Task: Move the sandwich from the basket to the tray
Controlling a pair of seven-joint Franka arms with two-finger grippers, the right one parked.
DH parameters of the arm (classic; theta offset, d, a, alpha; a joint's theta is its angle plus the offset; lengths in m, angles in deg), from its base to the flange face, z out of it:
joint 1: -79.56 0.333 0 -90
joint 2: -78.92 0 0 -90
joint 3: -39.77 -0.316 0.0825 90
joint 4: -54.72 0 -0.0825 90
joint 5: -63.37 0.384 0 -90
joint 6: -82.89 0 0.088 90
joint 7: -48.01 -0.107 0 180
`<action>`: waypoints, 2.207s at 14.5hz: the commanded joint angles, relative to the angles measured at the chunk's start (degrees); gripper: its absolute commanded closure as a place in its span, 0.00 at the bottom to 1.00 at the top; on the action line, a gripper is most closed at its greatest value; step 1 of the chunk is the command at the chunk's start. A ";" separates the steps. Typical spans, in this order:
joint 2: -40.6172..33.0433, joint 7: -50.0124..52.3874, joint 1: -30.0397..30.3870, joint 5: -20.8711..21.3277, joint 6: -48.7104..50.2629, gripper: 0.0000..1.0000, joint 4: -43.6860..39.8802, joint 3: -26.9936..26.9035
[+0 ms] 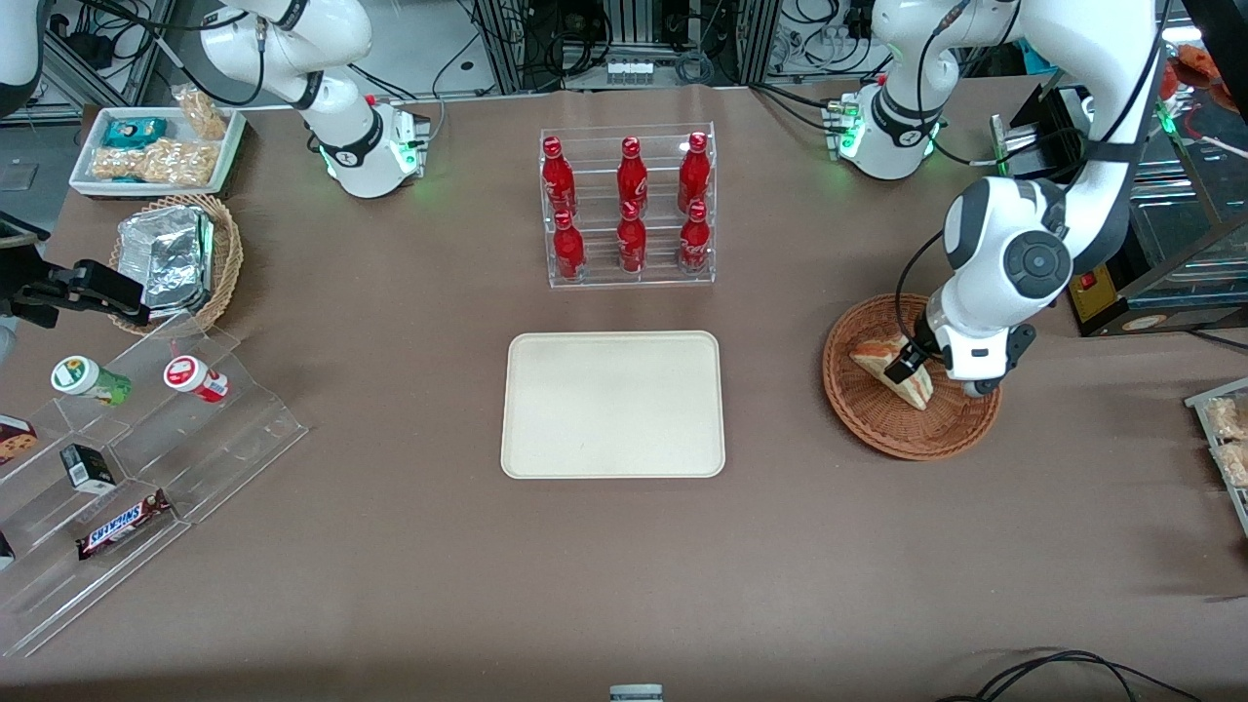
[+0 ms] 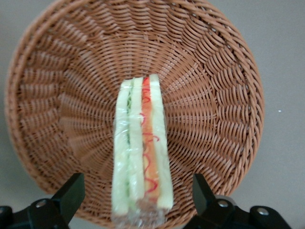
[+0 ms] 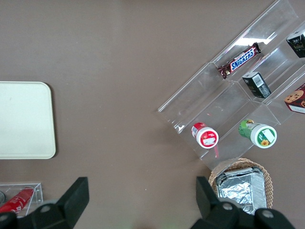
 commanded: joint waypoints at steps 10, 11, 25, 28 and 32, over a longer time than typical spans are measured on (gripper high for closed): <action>1.45 6.20 -0.26 0.59 -2.16 0.96 -0.87 0.24; 1.09 6.11 -0.34 0.85 -0.94 0.97 -2.37 0.67; 27.86 2.06 -25.37 15.96 15.23 0.93 -40.84 18.70; 35.78 6.19 -28.12 20.08 15.59 0.90 -50.17 17.73; 42.82 4.19 -29.17 21.42 22.36 0.77 -60.99 17.73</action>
